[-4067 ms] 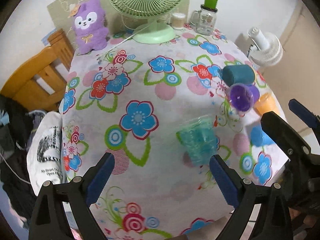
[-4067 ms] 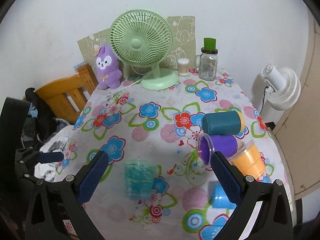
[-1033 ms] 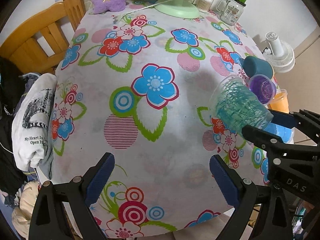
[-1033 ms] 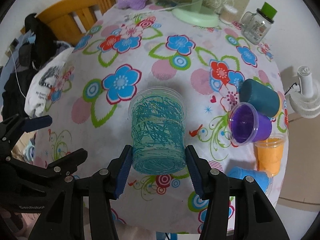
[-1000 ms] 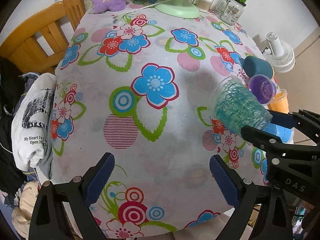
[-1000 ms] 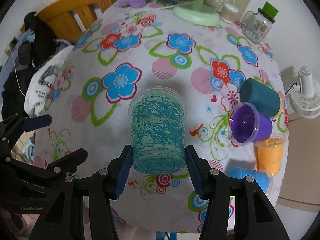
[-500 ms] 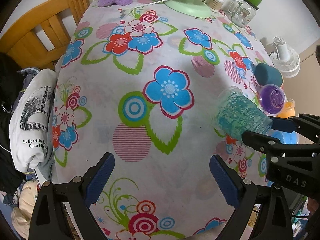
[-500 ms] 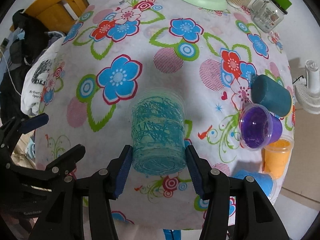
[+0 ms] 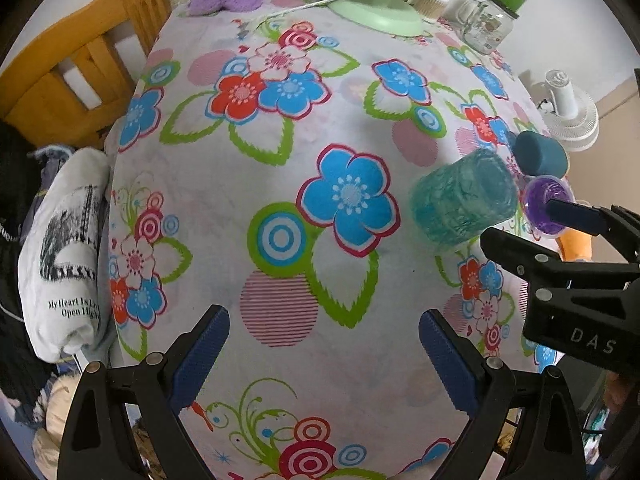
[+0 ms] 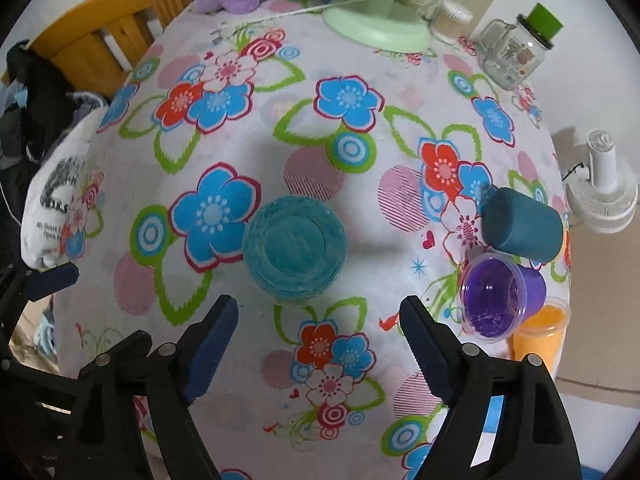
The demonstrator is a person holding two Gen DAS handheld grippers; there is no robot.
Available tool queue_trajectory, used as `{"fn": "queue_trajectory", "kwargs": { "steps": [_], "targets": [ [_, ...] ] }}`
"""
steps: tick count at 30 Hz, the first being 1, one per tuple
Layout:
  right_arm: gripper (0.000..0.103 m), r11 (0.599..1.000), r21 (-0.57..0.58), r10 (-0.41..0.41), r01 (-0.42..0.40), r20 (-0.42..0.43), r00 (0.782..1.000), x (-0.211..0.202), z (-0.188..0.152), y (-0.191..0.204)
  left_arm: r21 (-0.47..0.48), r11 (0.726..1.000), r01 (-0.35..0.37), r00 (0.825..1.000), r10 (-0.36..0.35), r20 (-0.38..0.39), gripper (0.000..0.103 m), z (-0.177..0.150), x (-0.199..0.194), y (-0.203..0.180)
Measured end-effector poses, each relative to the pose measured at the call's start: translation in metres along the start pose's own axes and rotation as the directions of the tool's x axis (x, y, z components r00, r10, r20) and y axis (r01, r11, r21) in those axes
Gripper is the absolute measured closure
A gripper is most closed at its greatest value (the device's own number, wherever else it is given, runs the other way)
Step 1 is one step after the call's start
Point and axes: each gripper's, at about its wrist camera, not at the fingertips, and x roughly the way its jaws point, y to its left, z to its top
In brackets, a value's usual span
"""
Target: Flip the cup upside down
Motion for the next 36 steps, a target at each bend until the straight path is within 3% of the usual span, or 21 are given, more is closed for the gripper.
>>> {"fn": "queue_trajectory", "kwargs": {
  "steps": [12,16,25,36],
  "targets": [
    [0.018,0.989,0.145,-0.004,-0.019,0.158,0.987,-0.039,-0.018,-0.019,0.108,0.994,0.004,0.999,-0.009,0.045,0.004,0.007,-0.026,-0.026],
    [0.012,0.987,0.159,0.005,-0.039,0.207,0.978,-0.054,-0.026,-0.031,0.090,0.996,-0.015,0.997,0.009,0.074,0.002,0.006,-0.038,-0.034],
    [0.011,0.991,0.118,0.033,-0.067,0.269,0.963,-0.087,-0.045,-0.064,0.004,0.996,-0.092,0.987,0.090,0.129,0.001,-0.002,-0.072,-0.060],
    [0.008,0.993,0.073,0.063,-0.089,0.309,0.949,-0.120,-0.065,-0.100,-0.071,0.995,-0.074,0.979,0.086,0.185,0.001,-0.016,-0.107,-0.101]
  ]
}}
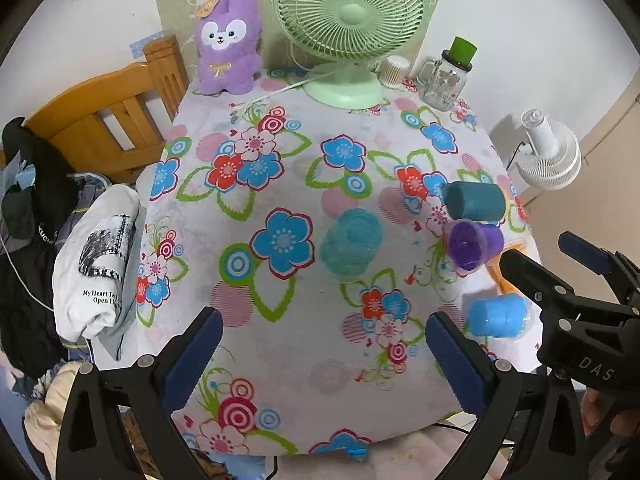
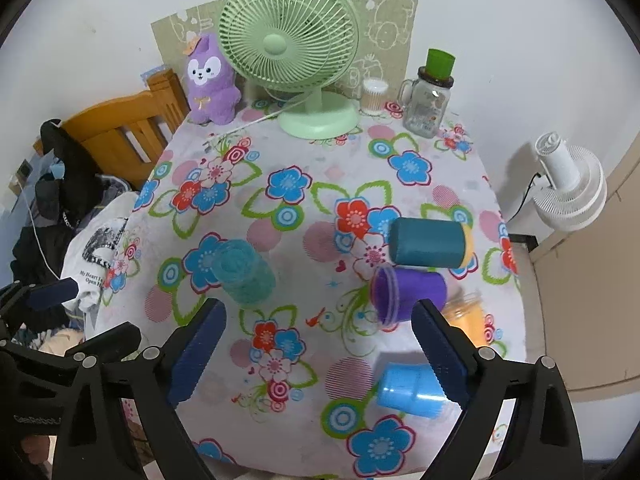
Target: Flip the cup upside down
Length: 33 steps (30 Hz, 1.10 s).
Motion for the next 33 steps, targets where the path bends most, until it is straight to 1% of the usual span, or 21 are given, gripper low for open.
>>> {"fn": "queue_trajectory", "kwargs": {
  "steps": [6,18,24,33],
  "targets": [
    [0.008,1.000,0.014,-0.005,0.004,0.035,0.999,-0.016,-0.004,-0.016,-0.012,1.000,-0.007,1.000,0.008,0.027,0.001,-0.002,-0.014,-0.015],
    [0.008,0.999,0.028,-0.016,0.014,0.069,0.997,-0.043,-0.014,-0.035,0.007,1.000,-0.012,0.998,0.012,0.061,0.000,-0.006,-0.030,-0.046],
    [0.008,0.998,0.052,-0.027,0.023,0.085,0.996,-0.052,-0.020,-0.045,0.015,1.000,-0.017,0.997,0.015,0.081,0.000,-0.009,-0.036,-0.056],
    [0.008,0.998,0.057,-0.040,0.034,0.111,0.993,-0.062,-0.025,-0.052,0.016,0.999,-0.032,0.995,0.030,0.099,0.000,-0.013,-0.043,-0.066]
  ]
}}
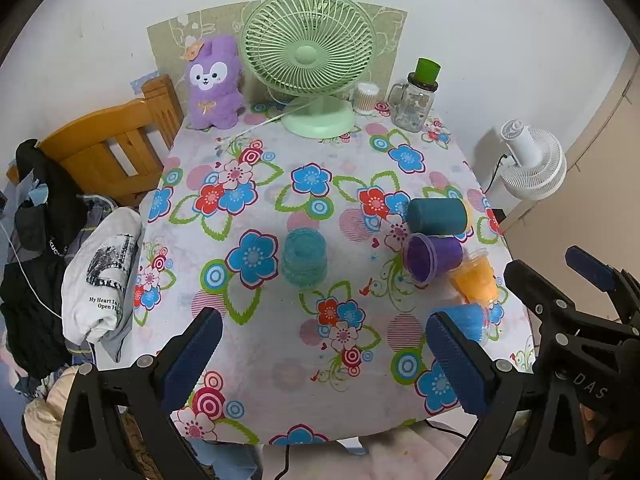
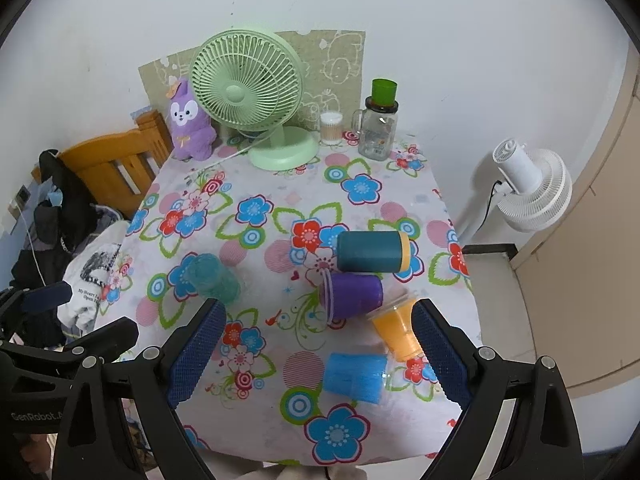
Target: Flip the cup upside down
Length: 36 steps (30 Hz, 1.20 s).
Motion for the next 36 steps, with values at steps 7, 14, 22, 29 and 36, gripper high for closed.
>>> {"fn": "queue_trajectory", "kwargs": {
  "steps": [7,14,22,29,36],
  "targets": [
    [0.008,1.000,0.002,0.000,0.000,0.012,1.000,-0.0036,-0.0008,-0.0040,0.002,1.000,-0.004,1.000,0.004,0.008,0.000,-0.0012,-0.0027,-0.0030],
    [0.008,1.000,0.004,-0.002,0.002,0.030,1.000,-0.0081,0.0001,-0.0047,0.006,1.000,-0.009,1.000,0.009,0.022,0.000,0.0006,-0.0079,-0.0049],
    [0.008,1.000,0.010,-0.002,0.002,0.042,0.999,-0.0093,0.0005,-0.0071,0.018,1.000,-0.018,0.999,0.018,0.034,0.000,0.0025,-0.0086,-0.0071],
    [0.008,1.000,0.013,-0.003,0.003,0.044,0.999,-0.0085,0.0013,-0.0086,0.020,1.000,-0.019,0.999,0.018,0.036,0.000,0.0031,-0.0086,-0.0080],
    [0.008,1.000,0.015,-0.005,0.005,0.046,0.999,-0.0083,0.0018,-0.0086,0.021,1.000,-0.020,0.999,0.019,0.037,0.000,0.0043,-0.0085,-0.0082]
  ]
}}
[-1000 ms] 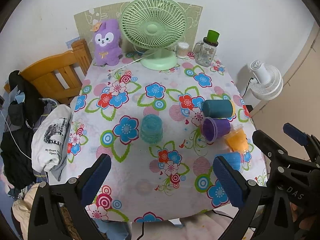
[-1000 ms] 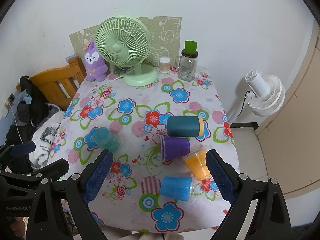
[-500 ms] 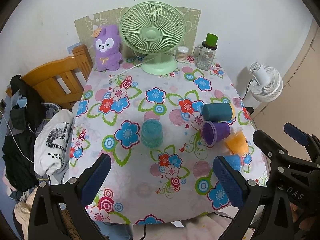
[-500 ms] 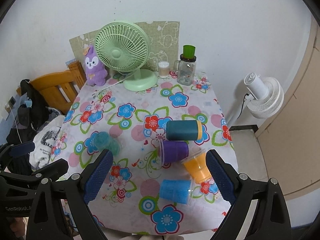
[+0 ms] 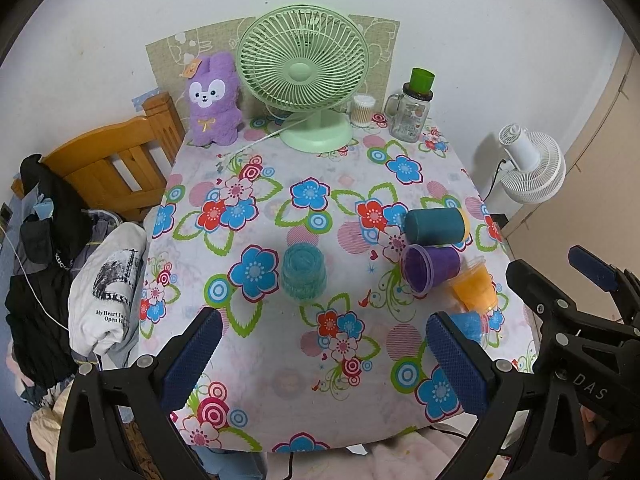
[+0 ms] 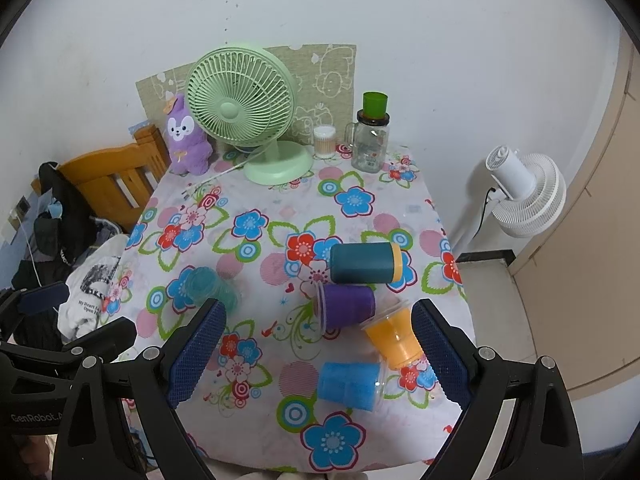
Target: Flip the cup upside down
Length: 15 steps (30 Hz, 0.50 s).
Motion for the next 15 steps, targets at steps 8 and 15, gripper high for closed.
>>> {"fn": "queue_trajectory", "kwargs": {
  "steps": [8,15],
  "targets": [
    [0.008,1.000,0.002,0.000,0.000,0.002,1.000,0.0006,0.0005,0.0000,0.004,1.000,0.000,1.000,0.000,0.002,0.000,0.0025,0.0007,-0.0011],
    [0.008,1.000,0.012,-0.002,0.002,-0.001,1.000,0.0010,0.0026,-0.0024,0.013,1.000,0.000,1.000,0.000,0.001,0.000,0.0047,0.0018,-0.0019]
  ]
}}
